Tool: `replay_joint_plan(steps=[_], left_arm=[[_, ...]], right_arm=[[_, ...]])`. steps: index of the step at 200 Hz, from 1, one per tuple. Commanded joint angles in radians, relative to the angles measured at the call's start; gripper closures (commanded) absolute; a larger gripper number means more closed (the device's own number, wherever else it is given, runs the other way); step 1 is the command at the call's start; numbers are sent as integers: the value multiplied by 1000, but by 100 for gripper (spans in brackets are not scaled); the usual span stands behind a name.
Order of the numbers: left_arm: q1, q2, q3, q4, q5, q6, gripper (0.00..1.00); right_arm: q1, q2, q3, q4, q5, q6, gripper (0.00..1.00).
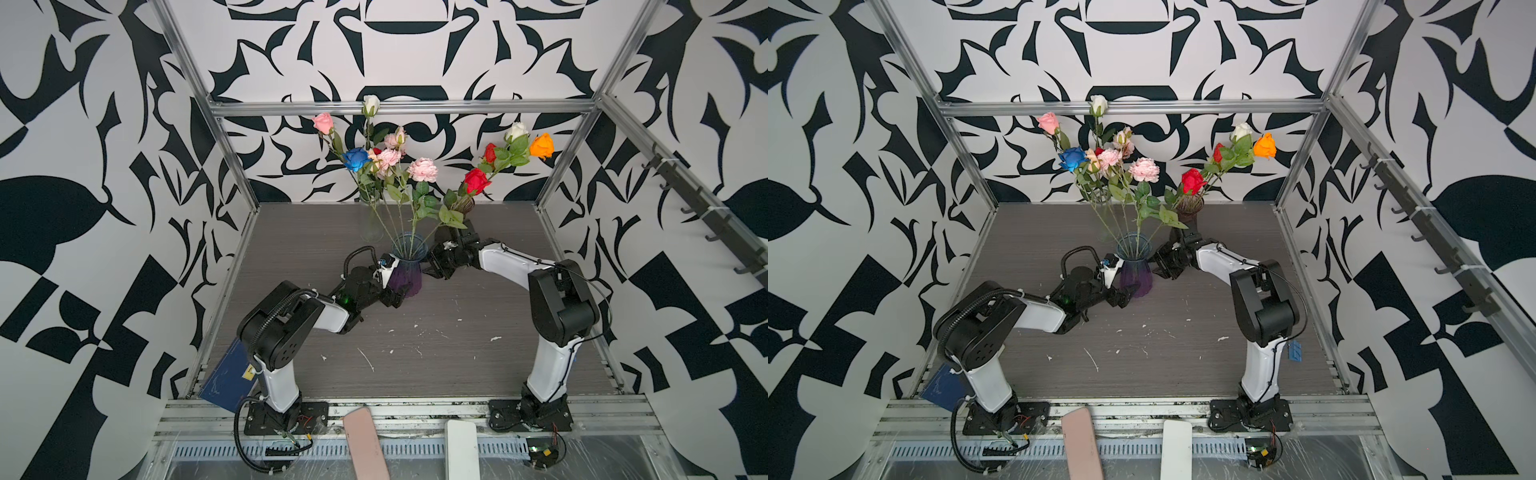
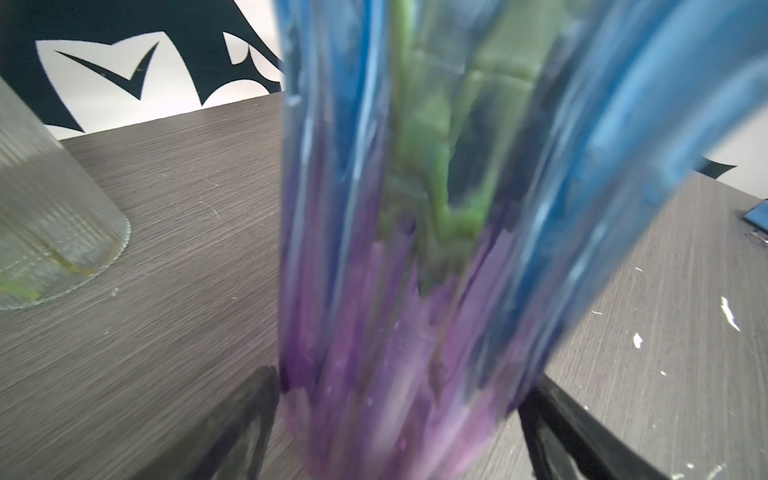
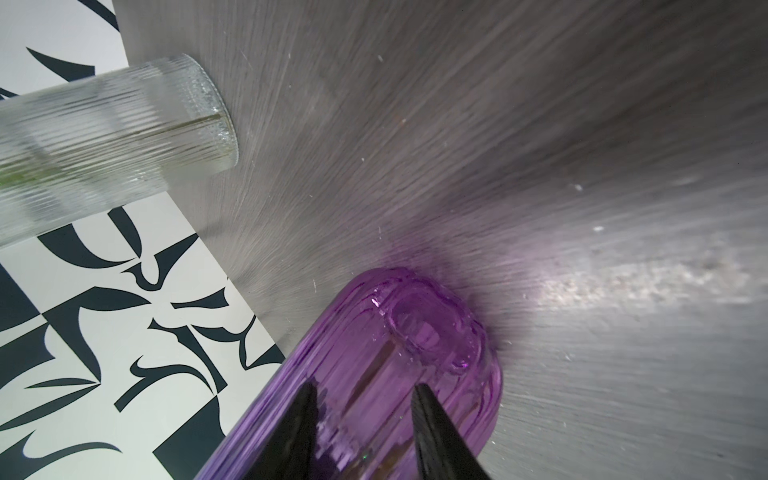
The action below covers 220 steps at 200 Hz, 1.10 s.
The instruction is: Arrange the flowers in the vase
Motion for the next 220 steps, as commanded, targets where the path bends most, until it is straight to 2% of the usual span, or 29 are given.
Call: replay_joint_plan(steps=[1,70,97,149,170,202,220], left_arm=[[5,-9,0,33,-4,-9,7],[6,-9,-2,37,10,-9,7],[7,-24,-17,37,2,-8,4],[6,-82,-63,41,-21,-8,1],[7,-119,-86,35,-45,-5,0],[6,-214,-147,2,-98,1,1],[7,-301,-188,-45,-135,5,1]], right_arm=[[20,-63,-26,-72,-33,-19,59],[21,-111,-81,-73,-7,-12,59],[10,-140,-94,-91,27,-12,58],[-108,-232,-124,-155,70,-66,57],[-182,-290,-136,-217,119,-156,57],[-236,-384,-115,-389,349,-407,54],[-236,-442,-143,-425,460,-485,53]])
